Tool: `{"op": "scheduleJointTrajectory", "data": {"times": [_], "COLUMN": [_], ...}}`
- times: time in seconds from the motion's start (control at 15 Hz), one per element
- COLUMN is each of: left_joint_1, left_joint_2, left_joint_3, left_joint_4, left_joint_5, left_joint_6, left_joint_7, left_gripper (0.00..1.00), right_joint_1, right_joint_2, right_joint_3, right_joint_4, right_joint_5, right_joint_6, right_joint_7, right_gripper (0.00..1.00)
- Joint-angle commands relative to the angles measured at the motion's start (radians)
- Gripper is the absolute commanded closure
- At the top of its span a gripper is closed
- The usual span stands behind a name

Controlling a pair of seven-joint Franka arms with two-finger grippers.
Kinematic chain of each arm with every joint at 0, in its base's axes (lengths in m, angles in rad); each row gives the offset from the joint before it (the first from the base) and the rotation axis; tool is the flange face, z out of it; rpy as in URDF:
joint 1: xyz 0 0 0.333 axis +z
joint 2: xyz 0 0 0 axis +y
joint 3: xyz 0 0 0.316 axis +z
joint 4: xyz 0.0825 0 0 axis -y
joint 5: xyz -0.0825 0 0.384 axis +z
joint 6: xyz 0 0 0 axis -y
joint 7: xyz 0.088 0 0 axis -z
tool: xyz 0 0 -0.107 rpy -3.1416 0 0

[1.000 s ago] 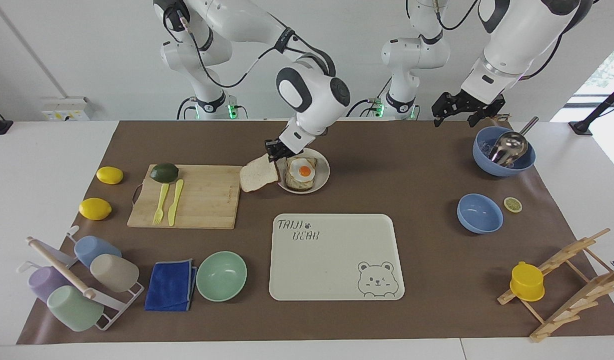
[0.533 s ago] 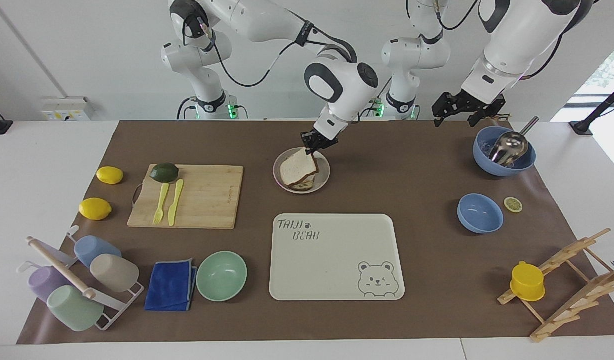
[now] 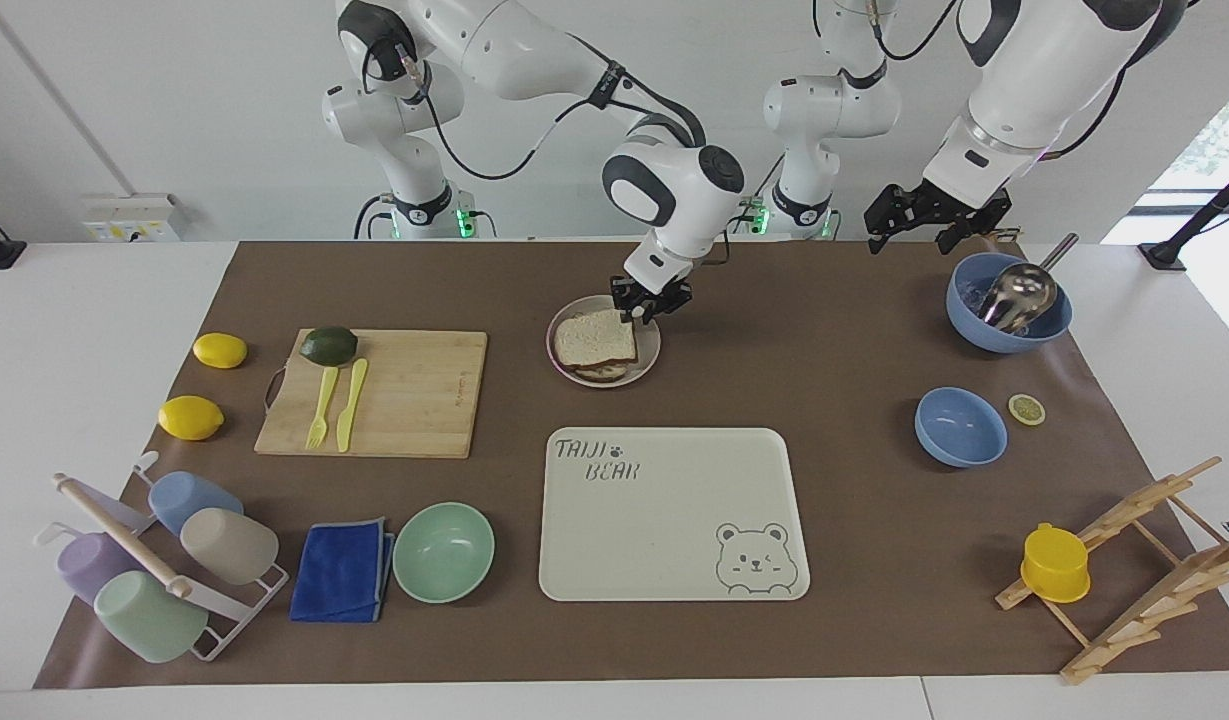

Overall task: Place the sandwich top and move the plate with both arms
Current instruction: 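Carry the bread slice over the plate with the right gripper, then lower the bread onto the egg and open the right gripper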

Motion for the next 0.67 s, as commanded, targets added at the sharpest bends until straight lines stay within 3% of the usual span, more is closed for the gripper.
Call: {"op": "scheduleJointTrajectory", "data": {"times": [0.0, 0.2, 0.33, 0.47, 0.6], "left_joint_1": [0.002, 0.002, 0.0, -0.006, -0.013], "left_joint_2": [-0.026, -0.026, -0.028, -0.028, -0.029], "left_joint_3": [-0.002, -0.002, -0.002, -0.002, -0.003], "left_joint_4": [-0.028, -0.028, -0.031, -0.035, -0.047], "left_joint_5": [0.017, 0.017, 0.017, 0.017, 0.017], "left_joint_6": [0.012, 0.007, 0.012, 0.019, 0.051], "left_joint_7": [0.005, 0.002, 0.0, -0.001, -0.001], "left_gripper": [0.0, 0.0, 0.0, 0.0, 0.0], "right_joint_1": [-0.09, -0.229, -0.257, -0.269, -0.282], "right_joint_2": [-0.104, -0.216, -0.263, -0.358, -0.388], "right_joint_3": [0.011, -0.029, -0.138, -0.315, -0.438], "right_joint_4": [0.016, 0.094, 0.151, 0.144, 0.148], "right_joint_5": [0.03, 0.165, 0.226, 0.326, 0.357], "right_joint_6": [-0.026, -0.18, -0.288, -0.331, -0.389], "right_joint_7": [-0.022, -0.257, -0.409, -0.576, -0.716], "right_gripper": [0.0, 0.0, 0.0, 0.0, 0.0]}}
